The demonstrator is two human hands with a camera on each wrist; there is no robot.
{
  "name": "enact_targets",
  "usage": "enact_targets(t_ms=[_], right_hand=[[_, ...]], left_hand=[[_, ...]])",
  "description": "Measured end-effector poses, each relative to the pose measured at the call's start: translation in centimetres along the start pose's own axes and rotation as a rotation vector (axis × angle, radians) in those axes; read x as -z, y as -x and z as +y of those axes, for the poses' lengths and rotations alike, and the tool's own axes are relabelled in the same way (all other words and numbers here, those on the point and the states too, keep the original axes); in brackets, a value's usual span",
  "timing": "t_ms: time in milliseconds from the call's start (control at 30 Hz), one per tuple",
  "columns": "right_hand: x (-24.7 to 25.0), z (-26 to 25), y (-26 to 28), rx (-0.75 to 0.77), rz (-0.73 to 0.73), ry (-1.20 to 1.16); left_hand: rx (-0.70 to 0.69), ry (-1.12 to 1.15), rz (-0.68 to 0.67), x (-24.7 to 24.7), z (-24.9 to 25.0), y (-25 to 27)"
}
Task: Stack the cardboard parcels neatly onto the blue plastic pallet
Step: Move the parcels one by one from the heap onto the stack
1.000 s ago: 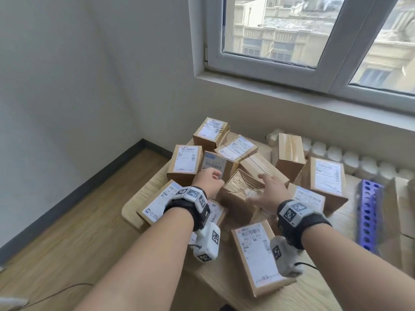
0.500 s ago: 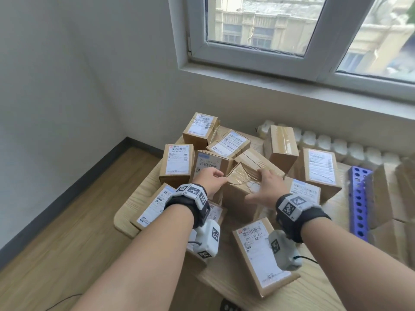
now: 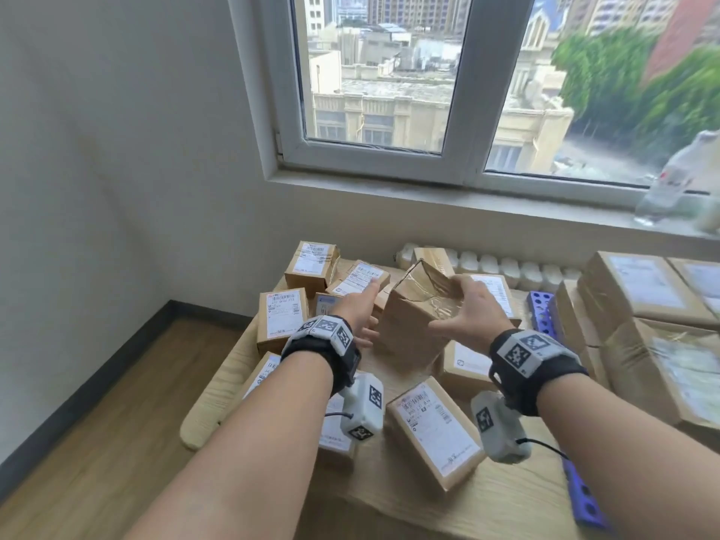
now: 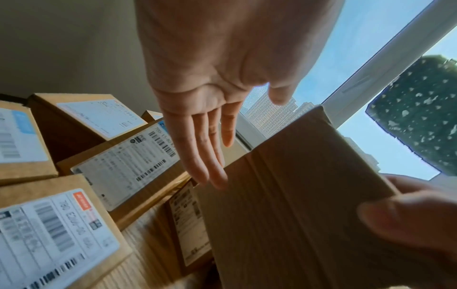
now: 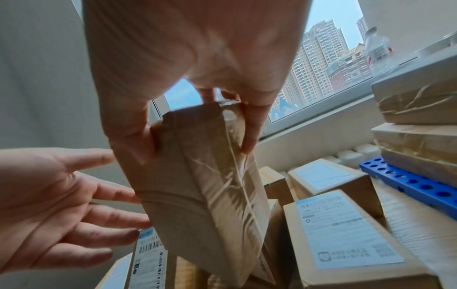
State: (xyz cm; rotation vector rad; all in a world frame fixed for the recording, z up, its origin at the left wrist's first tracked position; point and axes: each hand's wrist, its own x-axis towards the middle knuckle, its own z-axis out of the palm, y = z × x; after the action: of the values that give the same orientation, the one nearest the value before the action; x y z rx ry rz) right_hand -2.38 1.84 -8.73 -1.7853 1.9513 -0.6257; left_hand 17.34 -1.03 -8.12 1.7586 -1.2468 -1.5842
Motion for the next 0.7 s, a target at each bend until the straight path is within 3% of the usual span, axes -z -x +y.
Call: enact_targets(t_ms=[200, 300, 500, 700], right_hand=[[1.6, -0.3, 4.6, 0.139, 0.049, -0.009], [1.6, -0.7, 6.3, 0.165, 0.059, 0.036], [2.5, -0.5, 8.7, 0.210, 0.045, 0.042], [3.9, 0.0, 10.6, 0.032, 0.193, -0.267]], left_hand=[[0.026, 0.251, -0.116, -1.1, 1.1, 2.2], [0.055, 0.269, -0.170, -2.3, 1.2, 3.0], [-0.026, 0.324, -0.233, -3.3, 0.9, 4.8], [-0.155, 0.337, -0.227, -4.5, 0.9, 5.6]])
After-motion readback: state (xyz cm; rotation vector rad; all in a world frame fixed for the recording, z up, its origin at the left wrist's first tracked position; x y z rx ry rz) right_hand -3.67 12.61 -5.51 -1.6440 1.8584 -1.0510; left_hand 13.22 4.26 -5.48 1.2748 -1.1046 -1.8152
